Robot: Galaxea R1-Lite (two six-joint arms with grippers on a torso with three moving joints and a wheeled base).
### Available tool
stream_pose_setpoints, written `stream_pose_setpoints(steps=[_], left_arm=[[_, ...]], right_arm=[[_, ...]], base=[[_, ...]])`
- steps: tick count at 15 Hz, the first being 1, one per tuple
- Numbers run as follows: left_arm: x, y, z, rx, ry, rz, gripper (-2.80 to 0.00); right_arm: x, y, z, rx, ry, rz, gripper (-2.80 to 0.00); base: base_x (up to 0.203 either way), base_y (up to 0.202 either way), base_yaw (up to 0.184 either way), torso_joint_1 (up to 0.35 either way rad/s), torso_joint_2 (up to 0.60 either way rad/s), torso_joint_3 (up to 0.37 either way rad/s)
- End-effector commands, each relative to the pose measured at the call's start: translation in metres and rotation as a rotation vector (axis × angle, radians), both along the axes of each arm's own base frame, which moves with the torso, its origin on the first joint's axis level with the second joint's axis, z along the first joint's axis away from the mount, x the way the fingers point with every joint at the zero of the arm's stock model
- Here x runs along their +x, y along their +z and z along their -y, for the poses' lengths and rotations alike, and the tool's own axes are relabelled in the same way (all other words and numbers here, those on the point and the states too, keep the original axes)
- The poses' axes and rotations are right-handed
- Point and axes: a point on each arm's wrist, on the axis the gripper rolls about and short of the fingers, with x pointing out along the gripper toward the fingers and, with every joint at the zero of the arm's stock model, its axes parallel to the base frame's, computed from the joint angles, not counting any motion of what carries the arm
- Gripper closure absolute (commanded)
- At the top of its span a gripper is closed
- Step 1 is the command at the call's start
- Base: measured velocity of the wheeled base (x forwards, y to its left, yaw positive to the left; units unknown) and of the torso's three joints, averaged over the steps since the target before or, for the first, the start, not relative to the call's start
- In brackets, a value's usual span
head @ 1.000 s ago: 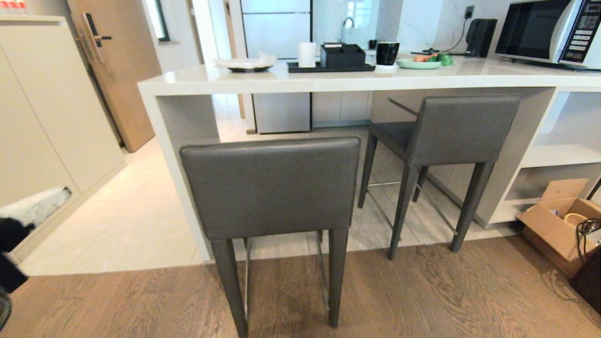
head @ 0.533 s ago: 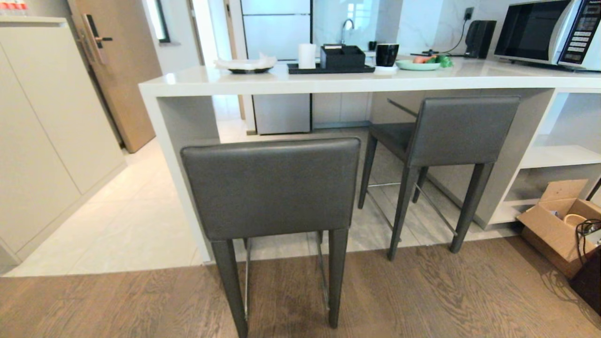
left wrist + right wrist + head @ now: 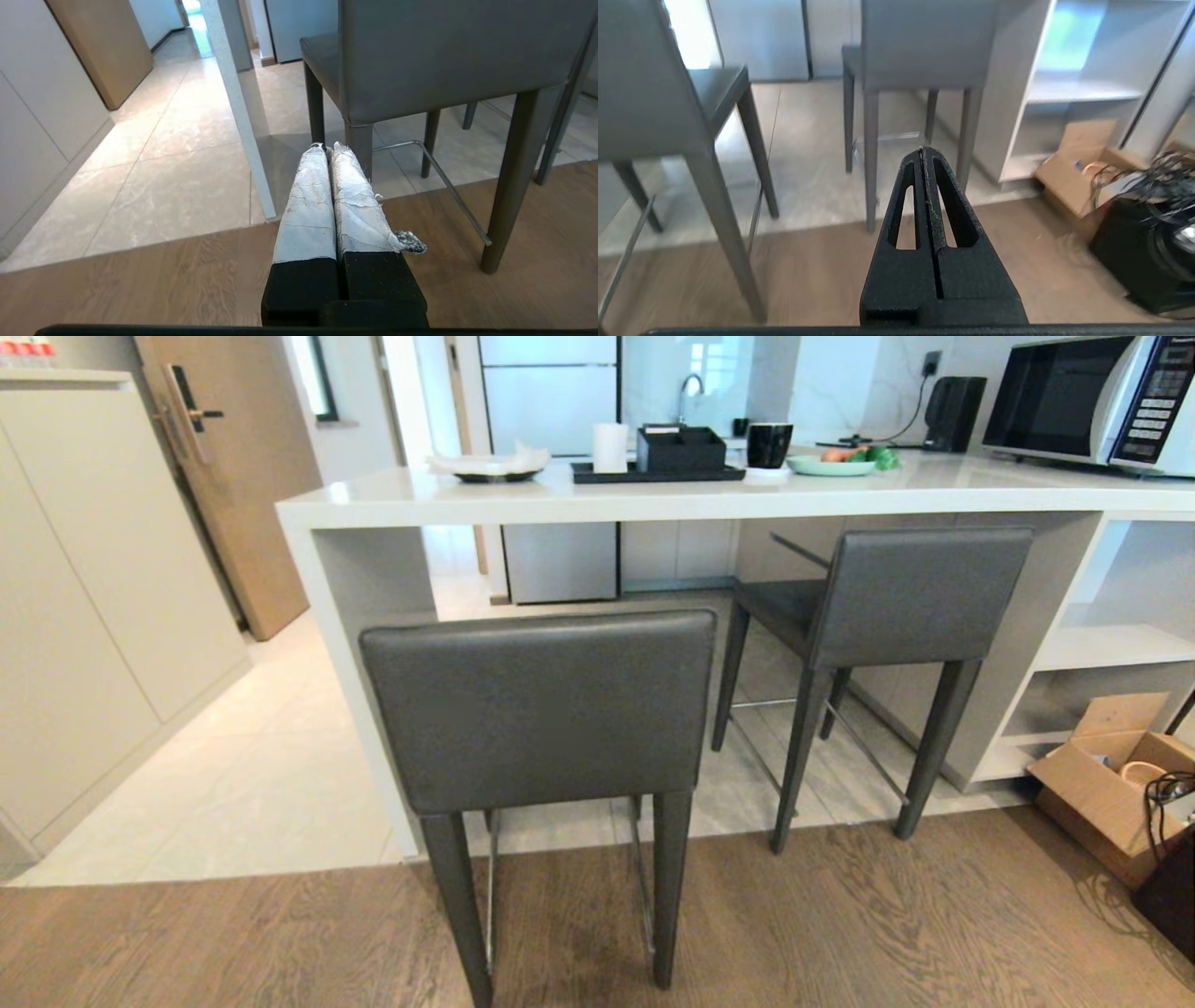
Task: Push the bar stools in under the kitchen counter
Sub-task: Push the gray chair back under the dining table
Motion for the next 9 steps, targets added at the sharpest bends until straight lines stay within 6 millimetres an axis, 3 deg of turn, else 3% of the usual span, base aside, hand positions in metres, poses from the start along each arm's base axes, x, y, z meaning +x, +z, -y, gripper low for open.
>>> stream_pose_setpoints(steps=[1,3,6,9], left_arm=[[0.0,-0.003,0.0,0.001,0.002,-0.001,0.0],[0.0,-0.004,0.0,-0.001,0.001,-0.019,0.0],[-0.005,-0.008,0.0,-0.015,-0.008,-0.15,0.0],[-0.006,-0.007,0.0,-0.096,-0.014,-0.161,0.0]], right_arm=[[0.014,-0.029,0.0,-0.007,0.006,-0.058,0.0],[0.026,-0.052,-0.001,-0.029,0.026,-0.057,0.0],[0.027,-0.055,-0.003,-0.038,0.115,-0.077,0.0],[0.027,-0.055,-0.003,-0.005,0.12,-0.077,0.0]], base=[[0.0,0.0,0.0,0.0,0.0,0.0],[0.0,0.0,0.0,0.0,0.0,0.0],[0.0,0.0,0.0,0.0,0.0,0.0],[0.0,0.0,0.0,0.0,0.0,0.0]])
